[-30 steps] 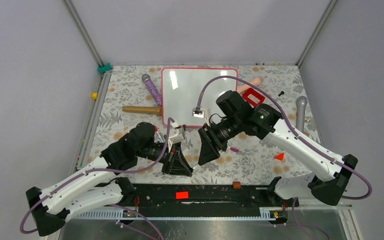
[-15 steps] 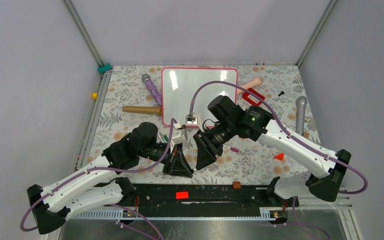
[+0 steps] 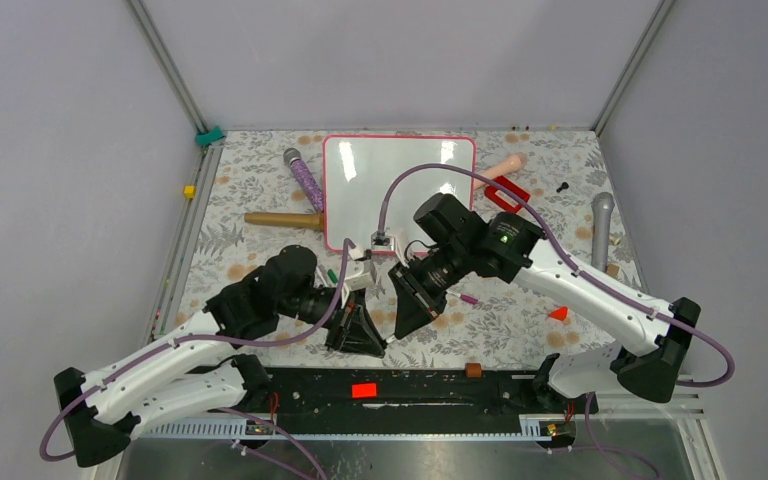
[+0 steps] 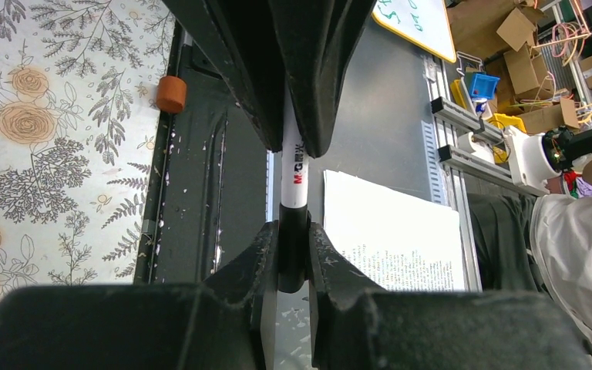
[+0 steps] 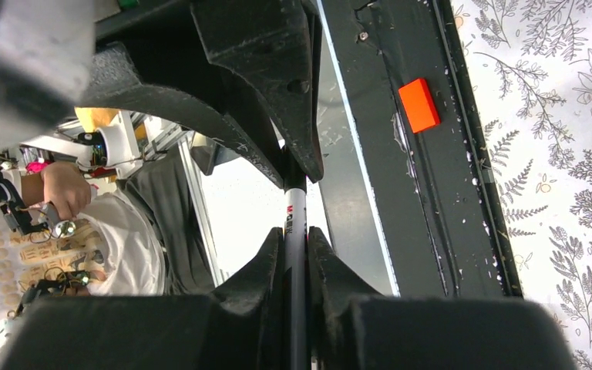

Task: Write a sentence on the whiteboard
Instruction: Open the pen cap from the whiteboard marker, then place the pen cap at the center of the board.

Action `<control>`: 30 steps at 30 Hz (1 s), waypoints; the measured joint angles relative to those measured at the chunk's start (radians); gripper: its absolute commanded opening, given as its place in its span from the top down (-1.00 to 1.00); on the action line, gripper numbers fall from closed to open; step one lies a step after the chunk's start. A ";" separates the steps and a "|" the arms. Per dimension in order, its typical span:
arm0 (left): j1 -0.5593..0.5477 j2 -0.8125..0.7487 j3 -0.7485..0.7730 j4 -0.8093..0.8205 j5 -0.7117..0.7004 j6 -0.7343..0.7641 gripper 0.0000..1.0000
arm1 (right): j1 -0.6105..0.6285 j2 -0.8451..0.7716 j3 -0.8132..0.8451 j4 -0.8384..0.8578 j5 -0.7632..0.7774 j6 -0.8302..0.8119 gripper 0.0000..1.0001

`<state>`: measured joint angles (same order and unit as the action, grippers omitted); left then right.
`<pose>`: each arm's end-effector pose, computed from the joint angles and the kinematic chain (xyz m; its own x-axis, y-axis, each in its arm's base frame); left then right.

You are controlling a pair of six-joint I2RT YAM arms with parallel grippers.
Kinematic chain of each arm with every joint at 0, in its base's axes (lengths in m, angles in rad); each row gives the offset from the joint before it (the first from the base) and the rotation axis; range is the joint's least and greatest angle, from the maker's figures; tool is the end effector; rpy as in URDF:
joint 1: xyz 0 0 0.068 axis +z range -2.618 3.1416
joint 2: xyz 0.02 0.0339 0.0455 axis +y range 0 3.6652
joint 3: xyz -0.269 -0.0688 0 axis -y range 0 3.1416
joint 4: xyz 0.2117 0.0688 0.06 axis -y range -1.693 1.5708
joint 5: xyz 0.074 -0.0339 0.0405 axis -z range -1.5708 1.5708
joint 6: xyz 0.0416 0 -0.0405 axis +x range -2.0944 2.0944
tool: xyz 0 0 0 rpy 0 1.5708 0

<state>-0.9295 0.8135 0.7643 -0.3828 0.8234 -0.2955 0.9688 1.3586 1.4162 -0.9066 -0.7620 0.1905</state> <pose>0.0608 -0.1324 0.3157 -0.5143 0.3580 -0.7793 0.8293 -0.0239 -0.5582 0.1123 0.2141 0.3704 -0.5792 -0.6011 -0.5507 -0.7586 0.1503 0.6339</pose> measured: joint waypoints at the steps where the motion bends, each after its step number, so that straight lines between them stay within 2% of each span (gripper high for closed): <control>1: 0.000 0.000 0.000 -0.002 -0.004 0.000 1.00 | 0.000 0.000 0.000 0.000 0.002 0.000 1.00; 6: 0.000 0.000 -0.001 -0.003 -0.035 0.012 1.00 | -0.008 -0.006 0.000 -0.005 0.028 -0.021 1.00; 11: -0.002 0.000 -0.019 0.068 -0.174 0.050 1.00 | -0.094 -0.059 -0.030 -0.004 0.068 -0.080 1.00; 16: -0.001 0.000 -0.042 -0.021 -0.340 0.064 1.00 | -0.213 -0.253 -0.086 -0.042 0.272 -0.098 1.00; 21: -0.001 -0.001 -0.042 -0.051 -0.468 0.066 1.00 | -0.282 -0.340 -0.094 -0.045 0.396 -0.084 1.00; 25: 0.000 0.008 -0.042 -0.077 -0.673 0.012 1.00 | -0.284 -0.340 -0.126 -0.019 0.528 -0.044 1.00; 30: 0.062 0.141 -0.027 -0.150 -0.985 -0.177 1.00 | -0.285 -0.385 -0.243 0.045 0.684 0.031 1.00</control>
<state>-0.8677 0.9546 0.7372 -0.5331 -0.1616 -0.4725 0.6838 0.9733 1.1736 -0.8612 -0.0776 0.2214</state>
